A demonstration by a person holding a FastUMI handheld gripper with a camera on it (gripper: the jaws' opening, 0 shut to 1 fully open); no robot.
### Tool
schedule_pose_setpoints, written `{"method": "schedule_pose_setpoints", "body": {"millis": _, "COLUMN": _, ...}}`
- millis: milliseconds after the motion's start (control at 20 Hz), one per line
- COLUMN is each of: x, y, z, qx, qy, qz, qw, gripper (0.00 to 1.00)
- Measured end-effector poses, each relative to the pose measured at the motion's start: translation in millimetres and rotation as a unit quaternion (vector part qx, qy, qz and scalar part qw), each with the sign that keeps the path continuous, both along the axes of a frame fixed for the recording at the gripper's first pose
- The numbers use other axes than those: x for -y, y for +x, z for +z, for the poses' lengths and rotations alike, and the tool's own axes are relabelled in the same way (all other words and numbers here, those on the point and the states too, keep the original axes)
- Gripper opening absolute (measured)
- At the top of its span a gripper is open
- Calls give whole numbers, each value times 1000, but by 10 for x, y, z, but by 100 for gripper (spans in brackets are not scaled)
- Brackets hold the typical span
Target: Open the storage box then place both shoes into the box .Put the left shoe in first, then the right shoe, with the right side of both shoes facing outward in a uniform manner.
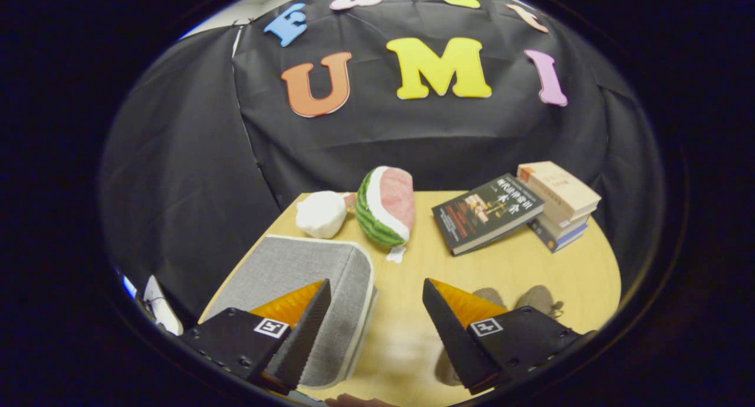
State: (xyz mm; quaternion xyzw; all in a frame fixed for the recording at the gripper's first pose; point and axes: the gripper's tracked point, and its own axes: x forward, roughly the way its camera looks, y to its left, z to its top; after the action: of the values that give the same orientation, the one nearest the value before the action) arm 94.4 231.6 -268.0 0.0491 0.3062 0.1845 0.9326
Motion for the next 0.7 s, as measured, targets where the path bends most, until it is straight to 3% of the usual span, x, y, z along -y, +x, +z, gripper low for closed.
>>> {"method": "schedule_pose_setpoints", "body": {"millis": 350, "x": -250, "y": 30, "z": -378, "qx": -80, "qy": 80, "qz": 59, "qw": 992, "gripper": 96}}
{"method": "schedule_pose_setpoints", "body": {"millis": 700, "x": -340, "y": 48, "z": -562, "qx": -173, "qy": 171, "qz": 110, "qw": 964, "gripper": 97}}
